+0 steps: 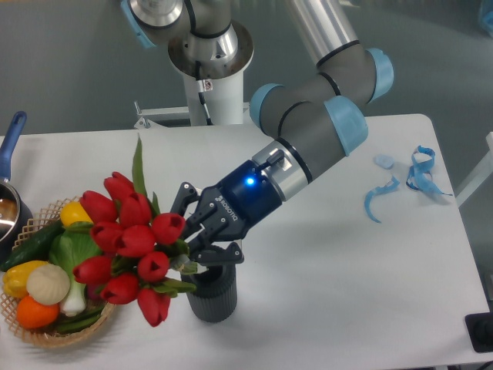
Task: Insert the flowers into the vase
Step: 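Lower the tulip stems into the vase opening with the gripper, then push the bouquet deeper into the vase and straighten it upright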
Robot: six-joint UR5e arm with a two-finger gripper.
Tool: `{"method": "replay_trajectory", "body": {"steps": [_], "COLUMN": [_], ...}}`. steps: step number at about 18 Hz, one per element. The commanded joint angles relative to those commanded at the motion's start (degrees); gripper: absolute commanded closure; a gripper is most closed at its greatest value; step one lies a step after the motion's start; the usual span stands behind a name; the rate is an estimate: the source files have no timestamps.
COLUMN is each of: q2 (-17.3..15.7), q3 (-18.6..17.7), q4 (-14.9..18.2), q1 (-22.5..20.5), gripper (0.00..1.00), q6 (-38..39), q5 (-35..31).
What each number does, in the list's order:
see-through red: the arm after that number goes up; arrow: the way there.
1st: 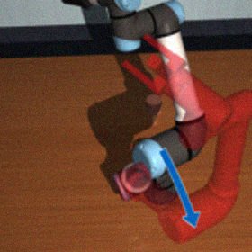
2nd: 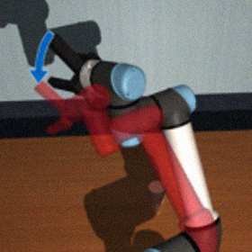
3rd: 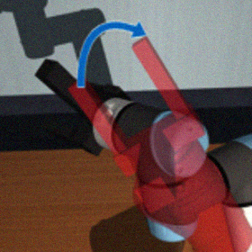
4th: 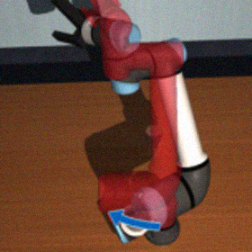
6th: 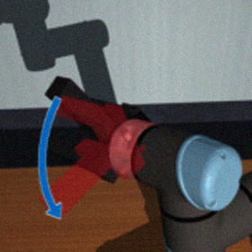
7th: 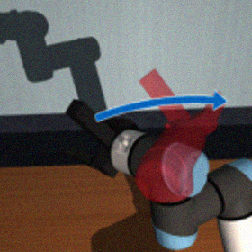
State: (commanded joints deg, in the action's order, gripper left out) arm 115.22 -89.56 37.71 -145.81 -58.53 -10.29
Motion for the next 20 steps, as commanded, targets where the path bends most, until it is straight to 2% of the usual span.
{"method": "replay_trajectory", "body": {"steps": [4, 11, 20], "q2": [0.1, 1.2, 2.5], "q3": [-4.0, -7.6, -10.0], "q4": [0.0, 0.0, 0.2], "q1": [-1.0, -1.1, -3.4], "gripper": [1.0, 1.0, 1.0], "q6": [-5.6, -6.1, -6.6], "q5": [0.4, 0.3, 0.0]}}
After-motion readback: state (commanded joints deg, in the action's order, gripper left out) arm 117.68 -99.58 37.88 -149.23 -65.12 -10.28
